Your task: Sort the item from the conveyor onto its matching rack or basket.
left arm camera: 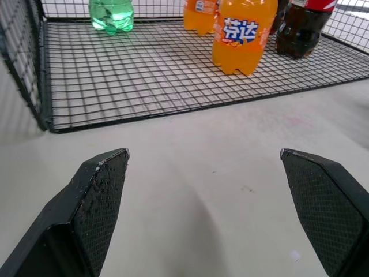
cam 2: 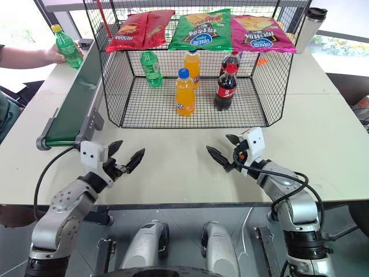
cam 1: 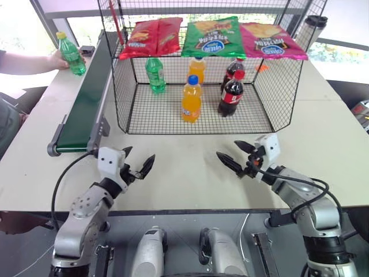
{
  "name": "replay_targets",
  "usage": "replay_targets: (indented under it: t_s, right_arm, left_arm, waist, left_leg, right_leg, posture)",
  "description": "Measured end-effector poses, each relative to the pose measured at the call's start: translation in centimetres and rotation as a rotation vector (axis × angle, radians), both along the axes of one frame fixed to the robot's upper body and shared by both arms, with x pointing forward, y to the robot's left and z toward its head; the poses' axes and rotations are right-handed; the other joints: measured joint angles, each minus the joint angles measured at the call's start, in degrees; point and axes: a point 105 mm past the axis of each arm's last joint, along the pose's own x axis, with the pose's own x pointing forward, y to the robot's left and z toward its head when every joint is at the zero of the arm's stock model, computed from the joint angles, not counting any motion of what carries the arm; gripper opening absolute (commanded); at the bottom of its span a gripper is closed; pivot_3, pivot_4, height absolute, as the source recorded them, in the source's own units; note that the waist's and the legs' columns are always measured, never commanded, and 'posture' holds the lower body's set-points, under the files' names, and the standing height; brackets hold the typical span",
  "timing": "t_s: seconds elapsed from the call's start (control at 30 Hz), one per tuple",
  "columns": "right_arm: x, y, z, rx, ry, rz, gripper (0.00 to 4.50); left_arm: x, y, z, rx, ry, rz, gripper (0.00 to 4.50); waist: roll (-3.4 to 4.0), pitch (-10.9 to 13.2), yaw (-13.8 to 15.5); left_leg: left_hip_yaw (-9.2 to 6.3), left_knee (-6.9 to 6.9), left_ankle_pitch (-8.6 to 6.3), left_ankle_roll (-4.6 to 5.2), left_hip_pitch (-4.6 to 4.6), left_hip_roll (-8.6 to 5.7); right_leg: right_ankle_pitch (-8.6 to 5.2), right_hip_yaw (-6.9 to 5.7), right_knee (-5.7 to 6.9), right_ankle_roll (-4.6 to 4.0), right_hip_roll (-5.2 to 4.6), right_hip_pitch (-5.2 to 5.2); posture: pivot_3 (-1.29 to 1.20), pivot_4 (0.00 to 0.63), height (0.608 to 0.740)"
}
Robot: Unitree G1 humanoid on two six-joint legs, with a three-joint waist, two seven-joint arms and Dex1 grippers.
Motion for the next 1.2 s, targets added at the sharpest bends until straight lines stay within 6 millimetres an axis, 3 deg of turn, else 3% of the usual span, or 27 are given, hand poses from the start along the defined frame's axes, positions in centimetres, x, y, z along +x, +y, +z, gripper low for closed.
replay_targets:
  t_s: [0.27, 1.2]
  right_arm:
    - [-0.2, -0.1, 0.1, 0.002, 0.012, 0.017, 4.5]
    - [0.1, 1.1, 0.6, 0.006, -0.022, 0.062, 4.5]
  left_arm:
    - [-0.2, 0.2, 0.9, -0.019, -0.023, -0.008, 4.39]
    - [-0.7, 0.8, 0.4, -0.007, -0.004, 0.02, 4.39]
  waist:
    - [0.0, 0.0, 0.0]
    - [0.0, 0.0, 0.0]
  left_leg:
    - [0.01, 0.0, 0.05, 0.08, -0.01, 0.0]
    - [0.01, -0.01, -0.02, -0.04, -0.01, 0.0]
  right_leg:
    - [0.0, 0.0, -0.03, 0.0, 0.0, 0.0]
    - [0.0, 0.0, -0.04, 0.0, -0.01, 0.0]
  posture:
    - [0.0, 0.15, 0.74]
    - [0.0, 0.15, 0.74]
